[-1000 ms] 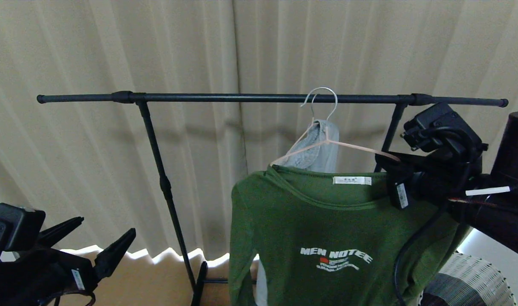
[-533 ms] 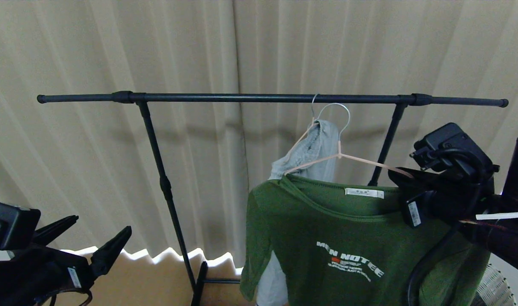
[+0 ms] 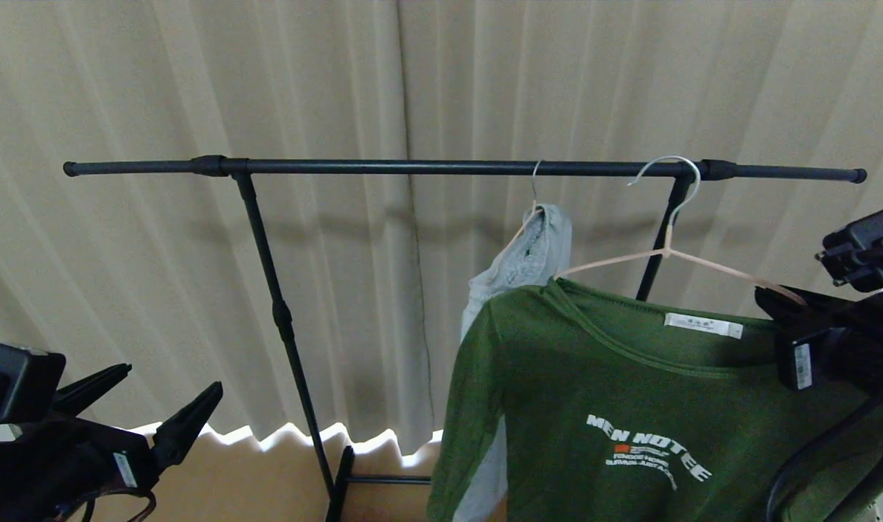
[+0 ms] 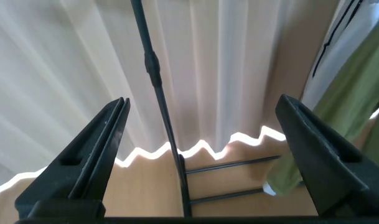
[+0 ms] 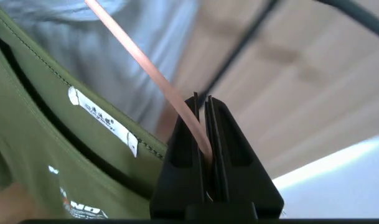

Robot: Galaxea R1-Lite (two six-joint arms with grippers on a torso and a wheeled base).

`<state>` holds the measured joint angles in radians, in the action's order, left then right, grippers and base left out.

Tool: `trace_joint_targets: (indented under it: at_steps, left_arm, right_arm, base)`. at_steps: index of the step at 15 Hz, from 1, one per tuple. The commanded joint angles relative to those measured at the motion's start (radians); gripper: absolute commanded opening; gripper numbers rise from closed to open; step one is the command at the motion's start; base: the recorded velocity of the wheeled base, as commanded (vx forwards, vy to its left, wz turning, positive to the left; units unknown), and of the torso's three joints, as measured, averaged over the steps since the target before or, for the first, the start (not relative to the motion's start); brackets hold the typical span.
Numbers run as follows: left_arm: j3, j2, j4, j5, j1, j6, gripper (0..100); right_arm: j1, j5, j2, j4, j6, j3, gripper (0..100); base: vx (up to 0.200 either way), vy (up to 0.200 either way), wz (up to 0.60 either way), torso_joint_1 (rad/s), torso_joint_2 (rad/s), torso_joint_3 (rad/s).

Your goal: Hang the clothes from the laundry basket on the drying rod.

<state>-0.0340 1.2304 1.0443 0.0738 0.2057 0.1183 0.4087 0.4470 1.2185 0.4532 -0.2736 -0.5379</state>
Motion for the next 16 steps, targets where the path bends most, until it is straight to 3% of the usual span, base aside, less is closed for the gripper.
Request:
trace_joint_targets:
  at_steps: [1,3,7,16]
  left_arm:
    - [0.002,-0.002,0.000,0.000,0.000,-0.002,100]
    - [0.005,-0.002,-0.001,0.000,0.000,-0.002,100]
    - [0.002,0.004,-0.001,0.000,0.000,-0.002,100]
    - [0.009,0.003,-0.001,0.000,-0.002,0.001,100]
  right_arm:
    - [-0.070,-0.001,-0.105,-0.082,-0.001,0.003,0]
    - [-0.134,-0.002,-0.155,-0.148,-0.001,0.003,0]
    - [-0.242,-0.002,-0.174,-0.156,-0.001,-0.005,0]
    - [-0.265,-0.001,-0.166,-0.160,-0.022,-0.014,0]
  base:
    - [0.000,0.000,0.00,0.000,0.00,0.000]
    - [0.000,0.000,0.00,0.000,0.00,0.000]
    - [0.000,0.000,0.00,0.000,0.00,0.000]
    - [0.000,-0.022,0.00,0.000,0.00,0.000]
